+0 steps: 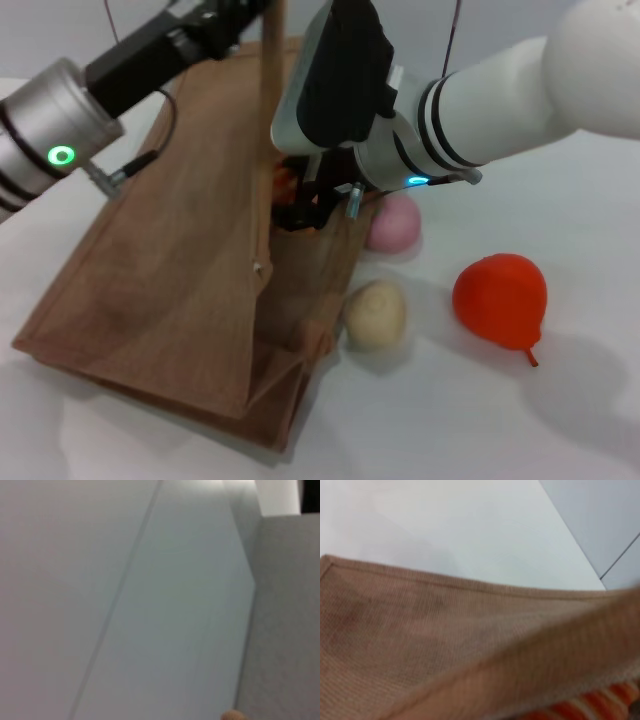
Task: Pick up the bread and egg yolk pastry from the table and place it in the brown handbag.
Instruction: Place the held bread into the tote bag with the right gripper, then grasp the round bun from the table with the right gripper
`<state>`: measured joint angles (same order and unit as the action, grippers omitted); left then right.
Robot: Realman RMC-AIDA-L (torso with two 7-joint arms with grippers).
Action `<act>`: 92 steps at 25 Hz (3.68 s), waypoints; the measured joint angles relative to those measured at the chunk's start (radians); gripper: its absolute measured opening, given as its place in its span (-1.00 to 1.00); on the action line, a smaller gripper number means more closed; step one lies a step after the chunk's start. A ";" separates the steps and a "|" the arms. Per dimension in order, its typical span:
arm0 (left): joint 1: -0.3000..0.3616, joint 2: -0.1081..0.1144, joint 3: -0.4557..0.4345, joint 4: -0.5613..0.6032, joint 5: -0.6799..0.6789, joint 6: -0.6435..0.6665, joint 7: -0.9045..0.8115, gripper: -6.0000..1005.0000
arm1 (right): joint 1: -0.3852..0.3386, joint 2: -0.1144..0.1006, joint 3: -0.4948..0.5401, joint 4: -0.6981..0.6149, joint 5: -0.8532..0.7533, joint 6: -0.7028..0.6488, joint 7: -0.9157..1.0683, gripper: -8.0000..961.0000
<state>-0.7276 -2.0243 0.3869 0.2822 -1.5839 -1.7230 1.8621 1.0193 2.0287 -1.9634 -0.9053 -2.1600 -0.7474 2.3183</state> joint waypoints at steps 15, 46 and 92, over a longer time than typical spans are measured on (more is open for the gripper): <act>0.124 0.001 -0.083 0.002 -0.137 0.016 0.051 -0.69 | -0.164 -0.005 -0.070 -0.176 0.002 0.076 -0.087 0.70; 0.202 -0.004 -0.214 -0.040 -0.144 0.067 0.131 -0.68 | -0.402 -0.005 0.285 -0.215 0.059 -0.379 -0.310 0.70; 0.186 -0.004 -0.206 -0.064 -0.137 0.074 0.138 -0.67 | -0.303 -0.008 0.165 -0.016 0.111 -0.246 -0.370 0.20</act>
<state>-0.5412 -2.0279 0.1810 0.2177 -1.7207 -1.6491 2.0003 0.7165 2.0202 -1.7988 -0.9214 -2.0487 -0.9934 1.9486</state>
